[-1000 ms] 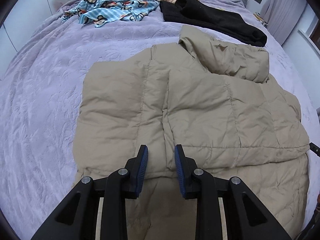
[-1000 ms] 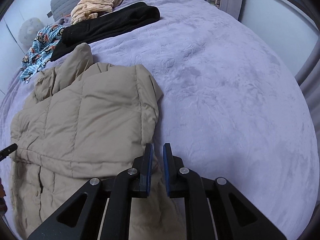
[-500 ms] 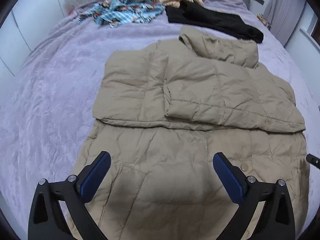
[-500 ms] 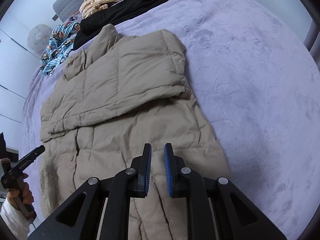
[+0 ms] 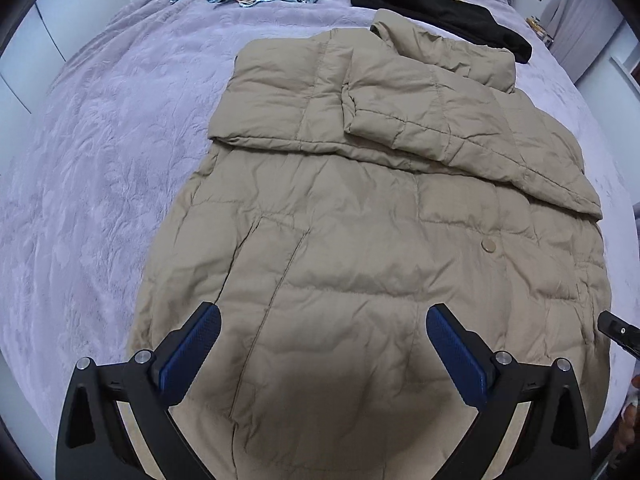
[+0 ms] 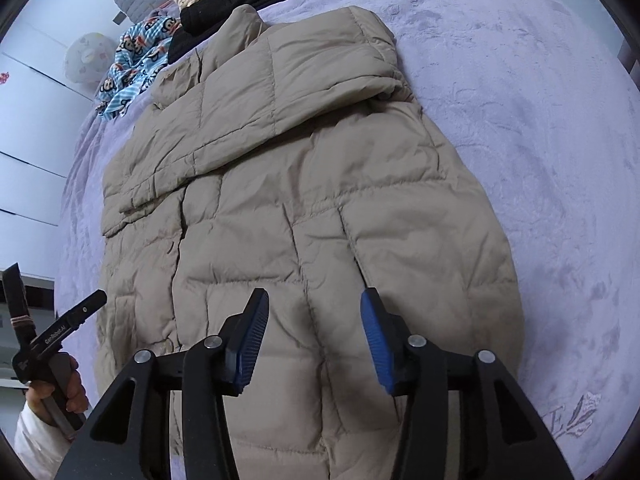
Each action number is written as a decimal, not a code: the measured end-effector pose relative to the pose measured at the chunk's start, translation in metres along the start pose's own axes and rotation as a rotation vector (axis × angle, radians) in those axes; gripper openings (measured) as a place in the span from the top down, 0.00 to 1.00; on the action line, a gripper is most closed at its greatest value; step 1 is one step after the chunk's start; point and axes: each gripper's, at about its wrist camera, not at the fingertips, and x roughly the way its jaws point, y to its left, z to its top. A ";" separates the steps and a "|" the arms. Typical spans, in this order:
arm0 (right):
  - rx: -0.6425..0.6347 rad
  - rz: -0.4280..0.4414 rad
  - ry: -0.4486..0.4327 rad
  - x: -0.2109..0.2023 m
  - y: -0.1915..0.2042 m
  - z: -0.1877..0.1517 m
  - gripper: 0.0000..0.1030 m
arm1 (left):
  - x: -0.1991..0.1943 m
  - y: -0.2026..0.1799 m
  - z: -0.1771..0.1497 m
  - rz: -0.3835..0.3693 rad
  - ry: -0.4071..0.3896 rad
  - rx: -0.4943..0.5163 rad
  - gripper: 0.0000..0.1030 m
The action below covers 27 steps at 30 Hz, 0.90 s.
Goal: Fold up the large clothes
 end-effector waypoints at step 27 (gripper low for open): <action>0.208 0.114 0.010 -0.022 0.070 -0.125 0.16 | -0.052 0.062 -0.079 -0.069 0.077 0.094 0.00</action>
